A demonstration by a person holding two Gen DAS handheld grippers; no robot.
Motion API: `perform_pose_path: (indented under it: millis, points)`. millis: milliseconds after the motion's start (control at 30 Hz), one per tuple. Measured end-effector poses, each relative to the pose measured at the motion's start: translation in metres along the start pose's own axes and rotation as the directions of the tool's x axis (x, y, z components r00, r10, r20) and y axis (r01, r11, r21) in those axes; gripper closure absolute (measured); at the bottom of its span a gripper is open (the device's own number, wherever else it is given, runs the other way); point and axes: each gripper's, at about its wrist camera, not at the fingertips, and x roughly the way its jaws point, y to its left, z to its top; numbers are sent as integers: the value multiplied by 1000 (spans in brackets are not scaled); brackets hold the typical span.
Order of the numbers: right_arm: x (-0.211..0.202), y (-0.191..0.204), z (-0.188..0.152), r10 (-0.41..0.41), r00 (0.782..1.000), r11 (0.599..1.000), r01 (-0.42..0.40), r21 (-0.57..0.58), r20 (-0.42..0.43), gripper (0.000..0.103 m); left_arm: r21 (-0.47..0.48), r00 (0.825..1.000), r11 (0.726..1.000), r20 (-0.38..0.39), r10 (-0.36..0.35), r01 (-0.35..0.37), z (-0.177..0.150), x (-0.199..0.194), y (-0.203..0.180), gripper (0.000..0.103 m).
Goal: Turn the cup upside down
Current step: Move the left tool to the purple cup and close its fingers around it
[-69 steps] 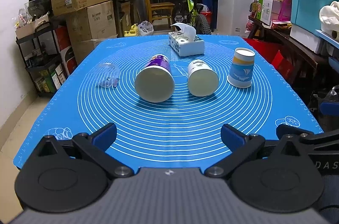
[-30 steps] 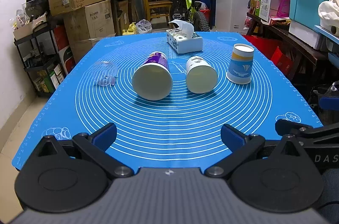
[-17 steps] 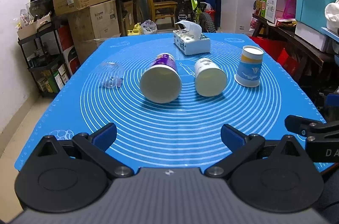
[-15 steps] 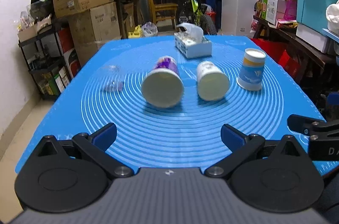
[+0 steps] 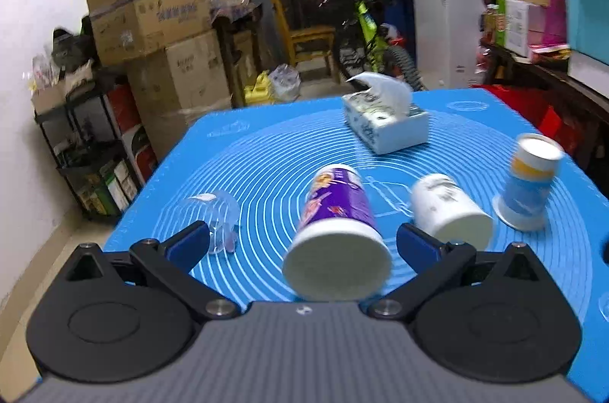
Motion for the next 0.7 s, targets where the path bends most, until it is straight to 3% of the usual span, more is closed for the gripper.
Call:
perform_pose_path:
  millis: [133, 267, 433, 467, 500, 533, 700]
  points:
    - [16, -4, -2, -12, 1000, 1000, 12, 9, -27, 2, -33, 993, 999, -112, -38, 35, 12, 38, 1, 0]
    - [26, -8, -4, -23, 999, 1000, 23, 11, -43, 2, -87, 983, 995, -173, -62, 47, 16, 61, 2, 0]
    - [33, -12, -8, -30, 998, 999, 31, 20, -57, 2, -81, 970, 995, -234, -67, 49, 20, 79, 0, 1]
    - [34, -13, -9, -31, 998, 999, 32, 22, -60, 2, -80, 968, 995, -241, -73, 55, 20, 80, -1, 7]
    - [36, -13, -9, -31, 998, 999, 32, 24, -63, 2, -83, 966, 995, -246, -82, 64, 20, 81, -1, 22]
    - [37, -14, -10, -30, 997, 999, 32, 26, -67, 2, -92, 959, 992, -260, -109, 88, 19, 81, -1, 28]
    - [37, -13, -11, -30, 997, 999, 32, 24, -70, 2, -95, 956, 991, -268, -120, 98, 19, 79, 0, 31]
